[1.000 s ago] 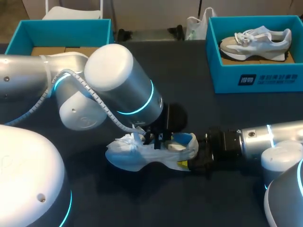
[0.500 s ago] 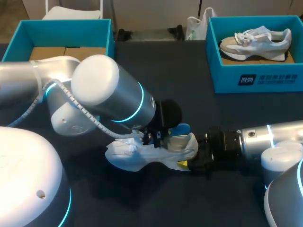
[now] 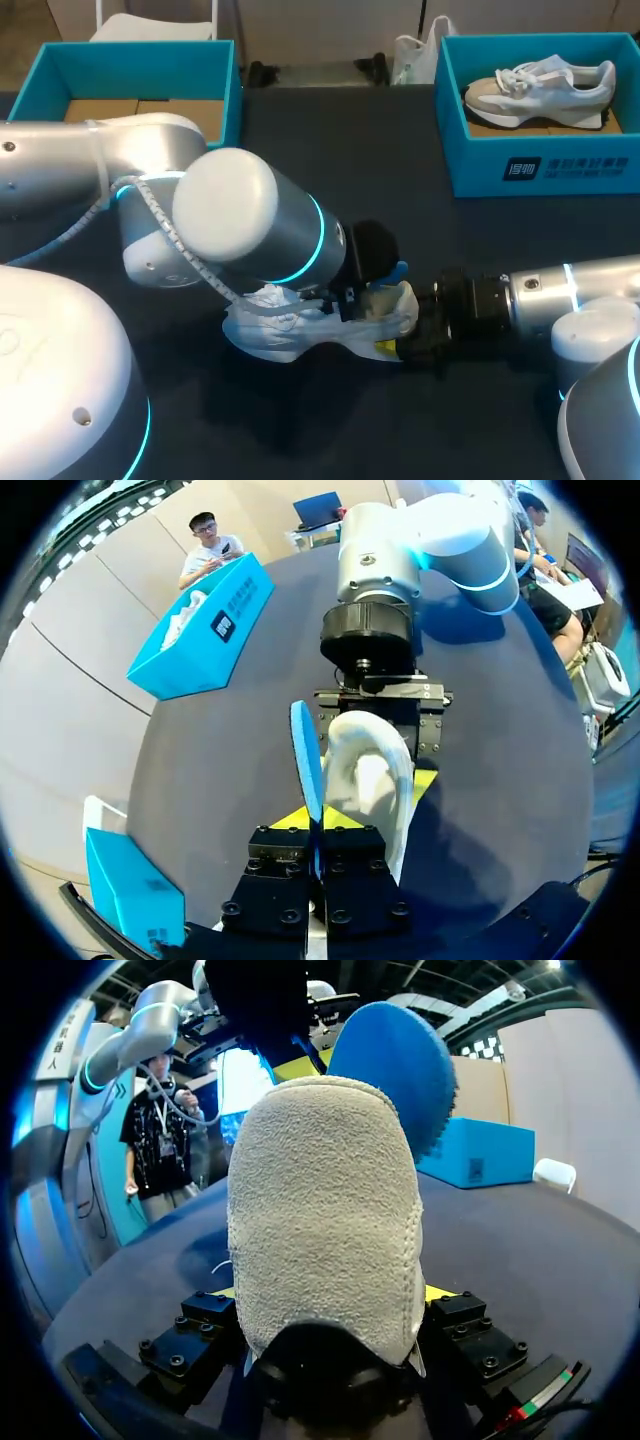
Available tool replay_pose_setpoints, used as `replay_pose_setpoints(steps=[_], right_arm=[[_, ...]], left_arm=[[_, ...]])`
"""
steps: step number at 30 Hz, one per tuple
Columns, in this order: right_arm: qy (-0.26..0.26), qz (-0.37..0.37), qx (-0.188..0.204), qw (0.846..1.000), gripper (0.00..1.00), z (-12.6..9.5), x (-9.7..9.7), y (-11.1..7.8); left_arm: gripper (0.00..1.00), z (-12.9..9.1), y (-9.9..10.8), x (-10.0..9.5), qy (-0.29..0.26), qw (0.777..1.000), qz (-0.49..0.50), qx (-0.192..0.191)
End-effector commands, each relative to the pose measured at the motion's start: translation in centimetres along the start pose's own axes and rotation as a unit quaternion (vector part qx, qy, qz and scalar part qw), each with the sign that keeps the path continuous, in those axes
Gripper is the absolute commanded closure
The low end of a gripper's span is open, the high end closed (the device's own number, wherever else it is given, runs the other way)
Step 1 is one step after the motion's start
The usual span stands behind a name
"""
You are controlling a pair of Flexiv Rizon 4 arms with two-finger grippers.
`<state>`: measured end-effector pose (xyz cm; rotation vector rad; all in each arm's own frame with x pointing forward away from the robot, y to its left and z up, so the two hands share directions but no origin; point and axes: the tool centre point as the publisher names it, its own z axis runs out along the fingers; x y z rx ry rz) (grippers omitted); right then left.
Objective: Take the shoe out of the shoebox, open the shoe tongue, remove and reinsert the insole, then place the shoe into the shoebox
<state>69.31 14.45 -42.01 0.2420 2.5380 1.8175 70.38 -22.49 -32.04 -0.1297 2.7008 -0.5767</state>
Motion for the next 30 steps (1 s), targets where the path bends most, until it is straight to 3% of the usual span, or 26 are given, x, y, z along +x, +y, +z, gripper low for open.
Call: replay_pose_setpoints(steps=[1,7,8,9,10,11,30], right_arm=[[-0.001,0.000,0.003,1.000,1.00,0.1,0.1,0.1],[-0.001,0.000,0.003,1.000,1.00,0.1,0.1,0.1],[-0.001,0.000,0.003,1.000,1.00,0.1,0.1,0.1],[-0.001,0.000,0.003,1.000,1.00,0.1,0.1,0.1],[-0.001,0.000,0.003,1.000,1.00,0.1,0.1,0.1],[-0.001,0.000,0.003,1.000,1.00,0.1,0.1,0.1],[-0.001,0.000,0.003,1.000,1.00,0.1,0.1,0.1]], left_arm=[[1.00,0.8,-1.6,0.9,-0.018,1.000,0.001,-0.009],[1.00,1.1,-2.3,1.5,-0.026,1.000,0.004,-0.008],[0.92,1.0,-2.3,1.6,-0.027,1.000,0.004,-0.008],[0.71,0.8,-2.1,1.6,-0.026,1.000,0.004,-0.007],[0.58,0.6,-2.0,1.6,-0.027,1.000,0.003,-0.006],[0.52,0.5,-1.9,1.6,-0.029,1.000,0.002,-0.005],[0.52,-0.4,-0.1,1.2,-0.079,0.996,-0.036,0.013]])
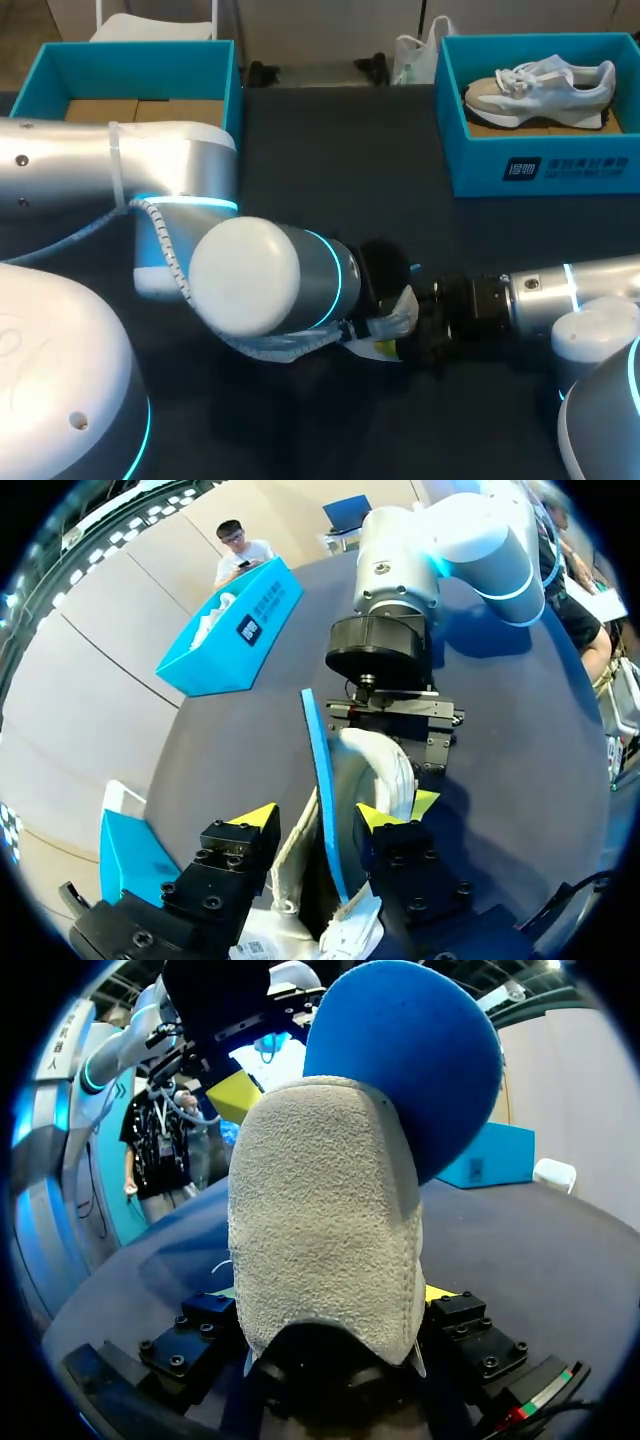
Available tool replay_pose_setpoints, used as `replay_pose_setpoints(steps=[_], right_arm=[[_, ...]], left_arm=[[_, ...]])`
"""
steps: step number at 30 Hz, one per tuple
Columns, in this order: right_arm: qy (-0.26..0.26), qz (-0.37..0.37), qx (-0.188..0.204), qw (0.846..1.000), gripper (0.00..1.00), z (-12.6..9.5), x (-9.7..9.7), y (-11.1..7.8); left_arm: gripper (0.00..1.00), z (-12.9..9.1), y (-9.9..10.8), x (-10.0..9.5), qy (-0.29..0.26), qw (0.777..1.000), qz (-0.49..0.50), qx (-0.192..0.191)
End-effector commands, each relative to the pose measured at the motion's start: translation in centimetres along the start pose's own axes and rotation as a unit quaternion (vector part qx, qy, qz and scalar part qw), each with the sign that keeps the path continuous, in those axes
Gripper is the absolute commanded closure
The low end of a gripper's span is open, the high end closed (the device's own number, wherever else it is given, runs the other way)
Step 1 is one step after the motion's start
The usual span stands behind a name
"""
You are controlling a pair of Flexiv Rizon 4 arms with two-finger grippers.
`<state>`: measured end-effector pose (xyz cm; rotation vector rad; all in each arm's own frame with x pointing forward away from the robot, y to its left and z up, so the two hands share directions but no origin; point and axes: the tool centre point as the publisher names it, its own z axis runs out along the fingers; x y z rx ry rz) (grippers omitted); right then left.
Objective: Take the shoe out of the shoebox, open the shoe tongue, remove and reinsert the insole, then place the shoe into the shoebox
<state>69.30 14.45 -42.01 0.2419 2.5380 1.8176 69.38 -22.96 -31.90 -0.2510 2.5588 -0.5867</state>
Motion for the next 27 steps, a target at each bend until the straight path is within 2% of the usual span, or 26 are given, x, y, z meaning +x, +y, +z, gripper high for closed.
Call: replay_pose_setpoints(steps=[1,4,8,12,18,27], right_arm=[[-0.001,0.000,0.003,1.000,1.00,0.1,0.1,0.1],[-0.001,0.000,0.003,1.000,1.00,0.1,0.1,0.1],[-0.001,0.000,0.003,1.000,1.00,0.1,0.1,0.1],[-0.001,0.000,0.003,1.000,1.00,0.1,0.1,0.1],[-0.001,0.000,0.003,1.000,1.00,0.1,0.1,0.1],[-0.001,0.000,0.003,1.000,1.00,0.1,0.1,0.1]], left_arm=[[0.51,-0.1,0.3,0.4,-0.008,1.000,-0.003,0.006],[0.51,0.1,0.1,0.7,-0.012,1.000,-0.007,0.007],[0.28,0.6,0.0,0.9,-0.012,1.000,-0.016,0.008],[0.29,0.9,0.3,0.9,-0.010,1.000,-0.025,0.010],[0.40,1.2,0.2,1.0,-0.016,0.999,-0.035,0.017],[0.45,2.0,0.8,1.2,-0.029,0.999,-0.035,0.018]])
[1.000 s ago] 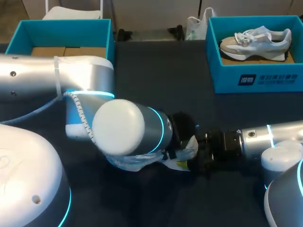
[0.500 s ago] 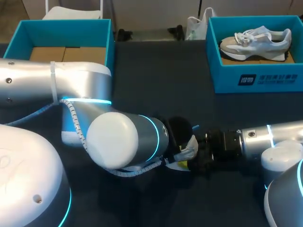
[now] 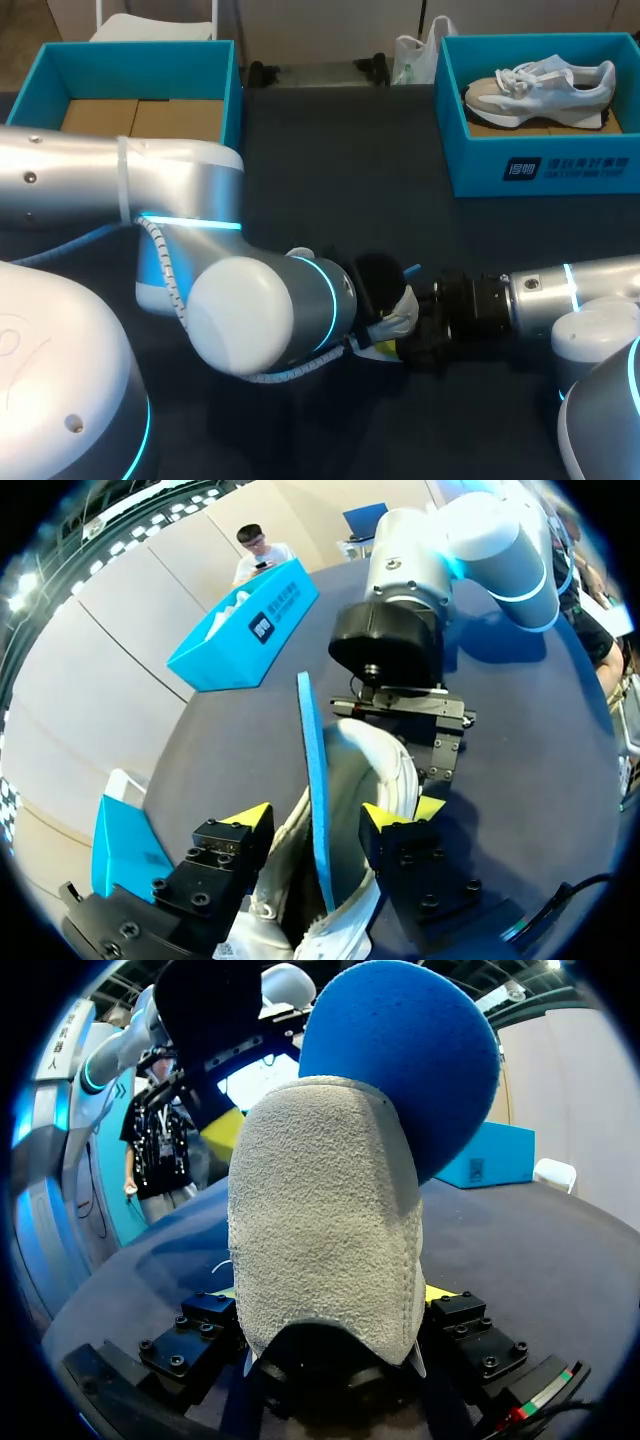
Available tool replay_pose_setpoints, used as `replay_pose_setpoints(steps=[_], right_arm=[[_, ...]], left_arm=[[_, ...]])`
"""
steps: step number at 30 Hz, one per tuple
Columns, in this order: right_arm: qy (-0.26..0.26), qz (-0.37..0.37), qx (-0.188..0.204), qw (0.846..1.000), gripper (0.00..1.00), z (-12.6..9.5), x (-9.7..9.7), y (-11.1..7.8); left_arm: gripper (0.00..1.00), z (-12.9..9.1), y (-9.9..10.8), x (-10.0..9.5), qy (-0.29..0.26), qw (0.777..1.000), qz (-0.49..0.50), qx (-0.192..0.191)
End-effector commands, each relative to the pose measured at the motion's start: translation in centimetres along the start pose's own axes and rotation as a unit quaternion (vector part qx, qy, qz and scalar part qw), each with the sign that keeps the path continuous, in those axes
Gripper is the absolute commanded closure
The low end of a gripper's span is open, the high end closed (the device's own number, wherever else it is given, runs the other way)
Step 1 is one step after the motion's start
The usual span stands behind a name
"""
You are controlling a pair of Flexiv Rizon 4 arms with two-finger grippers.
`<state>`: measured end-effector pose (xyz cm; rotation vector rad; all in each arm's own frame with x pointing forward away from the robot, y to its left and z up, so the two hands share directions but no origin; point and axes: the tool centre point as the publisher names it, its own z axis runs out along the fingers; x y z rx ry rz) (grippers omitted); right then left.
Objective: Take the shoe out of the shoebox, open the shoe tongue, remove and reinsert the insole, then place the shoe into the shoebox
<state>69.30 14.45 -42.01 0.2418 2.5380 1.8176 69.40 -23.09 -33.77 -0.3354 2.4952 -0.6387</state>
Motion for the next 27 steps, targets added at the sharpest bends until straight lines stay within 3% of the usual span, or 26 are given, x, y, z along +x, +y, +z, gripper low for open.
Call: replay_pose_setpoints(steps=[1,9,21,25,27], right_arm=[[-0.001,0.000,0.003,1.000,1.00,0.1,0.1,0.1],[-0.001,0.000,0.003,1.000,1.00,0.1,0.1,0.1],[-0.001,0.000,0.003,1.000,1.00,0.1,0.1,0.1],[-0.001,0.000,0.003,1.000,1.00,0.1,0.1,0.1],[-0.001,0.000,0.003,1.000,1.00,0.1,0.1,0.1]], left_arm=[[0.46,0.5,0.2,0.4,-0.002,1.000,-0.002,0.000],[0.57,1.0,0.3,0.2,-0.002,1.000,-0.008,0.005],[0.62,1.5,0.3,0.0,0.011,1.000,-0.005,0.020],[0.69,1.6,0.3,0.0,0.013,1.000,-0.004,0.022],[0.76,1.7,0.2,0.0,0.015,1.000,-0.003,0.021]])
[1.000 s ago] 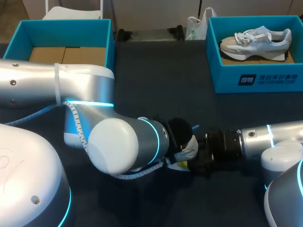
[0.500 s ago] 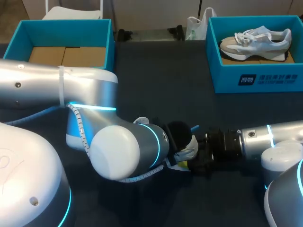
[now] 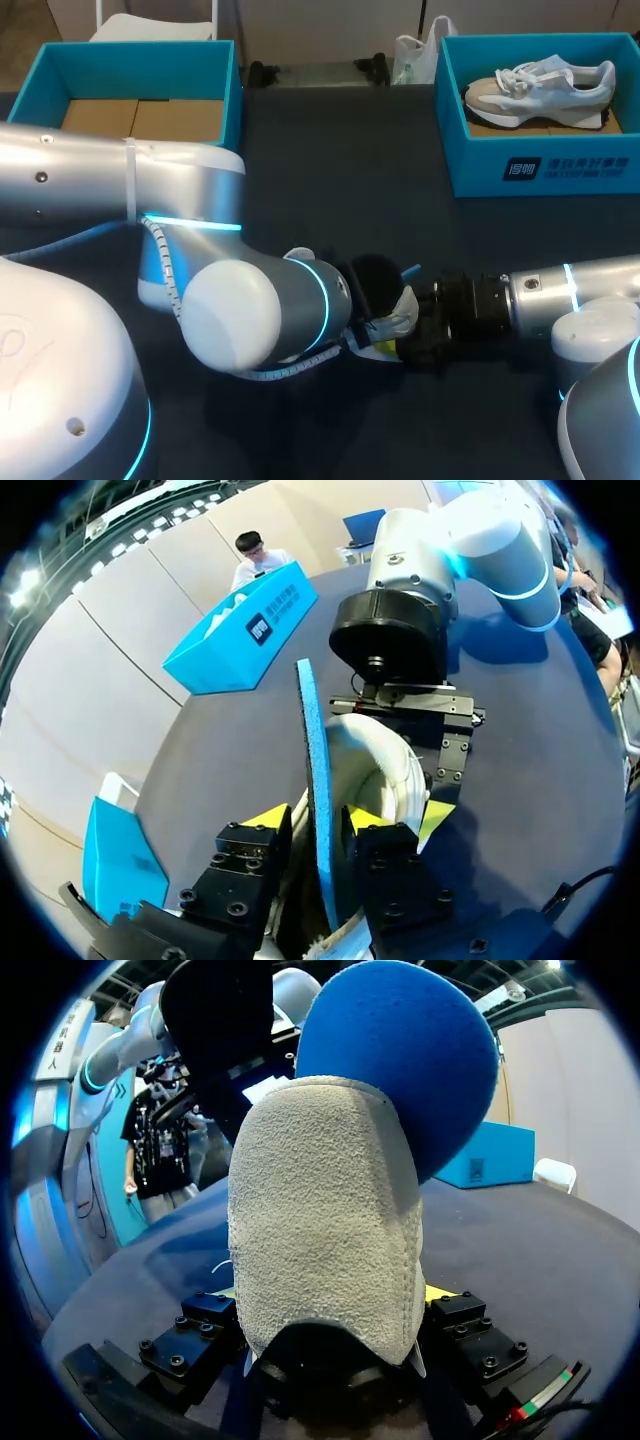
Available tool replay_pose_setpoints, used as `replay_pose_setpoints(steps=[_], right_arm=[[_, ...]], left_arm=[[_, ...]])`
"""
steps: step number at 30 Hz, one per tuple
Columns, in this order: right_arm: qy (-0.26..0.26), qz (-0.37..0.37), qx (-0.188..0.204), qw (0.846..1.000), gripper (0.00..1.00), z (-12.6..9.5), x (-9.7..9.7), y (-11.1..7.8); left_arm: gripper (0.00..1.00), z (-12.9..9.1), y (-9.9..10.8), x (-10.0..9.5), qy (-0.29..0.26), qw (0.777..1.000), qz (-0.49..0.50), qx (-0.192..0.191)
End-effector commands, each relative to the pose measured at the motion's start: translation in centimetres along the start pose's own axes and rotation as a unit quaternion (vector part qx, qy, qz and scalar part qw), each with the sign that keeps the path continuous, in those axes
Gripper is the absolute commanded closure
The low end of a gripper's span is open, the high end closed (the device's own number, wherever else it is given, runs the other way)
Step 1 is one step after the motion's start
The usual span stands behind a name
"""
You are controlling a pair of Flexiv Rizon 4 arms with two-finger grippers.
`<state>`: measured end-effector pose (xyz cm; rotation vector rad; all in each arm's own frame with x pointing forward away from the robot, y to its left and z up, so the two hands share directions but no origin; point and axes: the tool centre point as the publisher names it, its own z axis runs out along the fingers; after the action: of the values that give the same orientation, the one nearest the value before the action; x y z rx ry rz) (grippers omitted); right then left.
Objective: Take the shoe out of the shoebox, open the shoe tongue, remove and reinsert the insole, then place the shoe into the shoebox
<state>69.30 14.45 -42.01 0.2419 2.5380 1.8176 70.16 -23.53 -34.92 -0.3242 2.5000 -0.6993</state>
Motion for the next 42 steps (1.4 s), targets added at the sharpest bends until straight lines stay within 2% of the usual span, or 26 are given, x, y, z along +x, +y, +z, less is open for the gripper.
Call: replay_pose_setpoints(steps=[1,2,3,11,17,23,28,39,42], right_arm=[[-0.001,0.000,0.003,1.000,1.00,0.1,0.1,0.1],[-0.001,0.000,0.003,1.000,1.00,0.1,0.1,0.1],[-0.001,0.000,0.003,1.000,1.00,0.1,0.1,0.1],[-0.001,0.000,0.003,1.000,1.00,0.1,0.1,0.1],[-0.001,0.000,0.003,1.000,1.00,0.1,0.1,0.1],[-0.001,0.000,0.003,1.000,1.00,0.1,0.1,0.1],[-0.001,0.000,0.003,1.000,1.00,0.1,0.1,0.1],[-0.001,0.000,0.003,1.000,1.00,0.1,0.1,0.1],[-0.001,0.000,0.003,1.000,1.00,0.1,0.1,0.1]], left_arm=[[0.86,0.3,0.1,0.0,0.004,1.000,0.000,0.001],[0.98,0.3,0.1,-0.1,0.006,1.000,0.000,0.001],[1.00,0.4,0.0,-0.1,0.009,1.000,-0.002,0.001],[1.00,-0.3,-1.8,-0.7,0.060,0.998,-0.032,0.006],[1.00,-1.3,-4.5,-1.2,0.127,0.990,-0.062,0.013],[1.00,-3.4,-7.5,-1.4,0.190,0.978,-0.080,0.036],[1.00,-5.3,-10.2,-1.8,0.251,0.961,-0.097,0.062],[1.00,-11.5,-15.8,-3.1,0.304,0.931,-0.119,0.160],[1.00,-14.3,-17.8,-4.9,0.317,0.917,-0.138,0.199]])
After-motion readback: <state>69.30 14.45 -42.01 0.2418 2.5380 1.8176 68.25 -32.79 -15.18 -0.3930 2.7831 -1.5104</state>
